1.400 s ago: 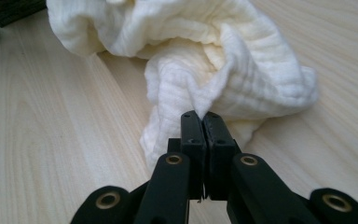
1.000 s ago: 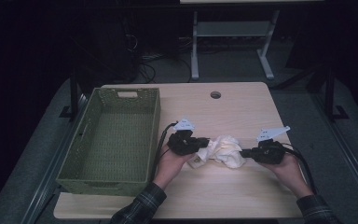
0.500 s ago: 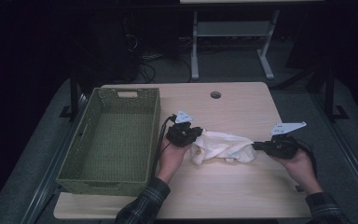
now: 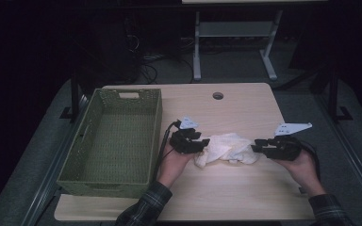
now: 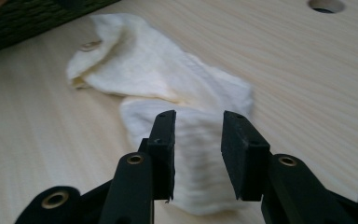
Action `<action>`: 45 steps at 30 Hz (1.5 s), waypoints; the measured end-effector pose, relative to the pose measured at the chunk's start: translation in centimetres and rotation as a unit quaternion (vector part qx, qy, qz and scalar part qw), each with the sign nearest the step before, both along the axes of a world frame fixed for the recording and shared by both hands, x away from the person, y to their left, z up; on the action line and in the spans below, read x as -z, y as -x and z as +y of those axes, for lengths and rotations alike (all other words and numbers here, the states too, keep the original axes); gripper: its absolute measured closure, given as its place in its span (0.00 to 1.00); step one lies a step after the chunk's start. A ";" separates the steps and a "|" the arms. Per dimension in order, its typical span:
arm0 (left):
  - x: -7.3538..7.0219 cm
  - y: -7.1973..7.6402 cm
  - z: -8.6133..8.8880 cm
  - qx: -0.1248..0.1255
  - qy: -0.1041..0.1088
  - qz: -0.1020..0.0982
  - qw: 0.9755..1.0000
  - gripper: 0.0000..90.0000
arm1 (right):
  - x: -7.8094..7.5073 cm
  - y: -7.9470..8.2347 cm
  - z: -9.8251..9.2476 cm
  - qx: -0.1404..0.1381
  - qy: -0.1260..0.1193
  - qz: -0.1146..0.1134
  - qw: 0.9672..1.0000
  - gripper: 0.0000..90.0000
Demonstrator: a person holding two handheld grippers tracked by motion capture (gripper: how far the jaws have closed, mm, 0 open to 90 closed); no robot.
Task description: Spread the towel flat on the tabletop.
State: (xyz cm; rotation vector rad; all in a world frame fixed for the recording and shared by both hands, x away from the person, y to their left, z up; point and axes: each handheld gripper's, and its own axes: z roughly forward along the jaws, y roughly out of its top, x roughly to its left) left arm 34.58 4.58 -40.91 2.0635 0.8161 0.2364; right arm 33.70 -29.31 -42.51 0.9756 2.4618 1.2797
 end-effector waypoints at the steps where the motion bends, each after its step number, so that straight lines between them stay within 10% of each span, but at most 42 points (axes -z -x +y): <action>1: 0.2 0.5 -0.2 0.008 -0.007 0.000 1.000 0.59 | 0.1 0.2 0.5 -0.012 0.000 0.005 1.000 0.72; 13: 4.1 2.1 -0.5 0.023 -0.082 0.022 0.996 0.52 | 2.8 -0.4 4.7 -0.050 0.057 0.035 0.996 0.67; 16: 4.8 1.7 -0.8 0.028 -0.103 0.022 0.994 0.71 | 3.4 -0.8 5.0 -0.047 0.077 0.046 0.995 0.85; 19: 4.2 1.5 -0.5 0.030 -0.078 0.031 0.996 0.92 | 3.2 -0.9 4.5 -0.047 0.075 0.049 0.995 0.93; 29: -0.5 1.8 1.5 0.007 0.035 0.004 0.999 0.94 | 0.2 -0.8 1.8 -0.038 0.034 0.025 0.998 0.93; 34: -0.6 0.9 1.4 -0.011 0.031 0.000 0.999 0.93 | -1.2 -1.2 0.5 -0.034 0.019 0.022 0.999 0.93; 45: 2.9 -2.4 1.1 -0.075 -0.030 0.011 0.997 0.93 | 1.3 -5.4 1.1 -0.017 0.045 0.048 0.998 0.89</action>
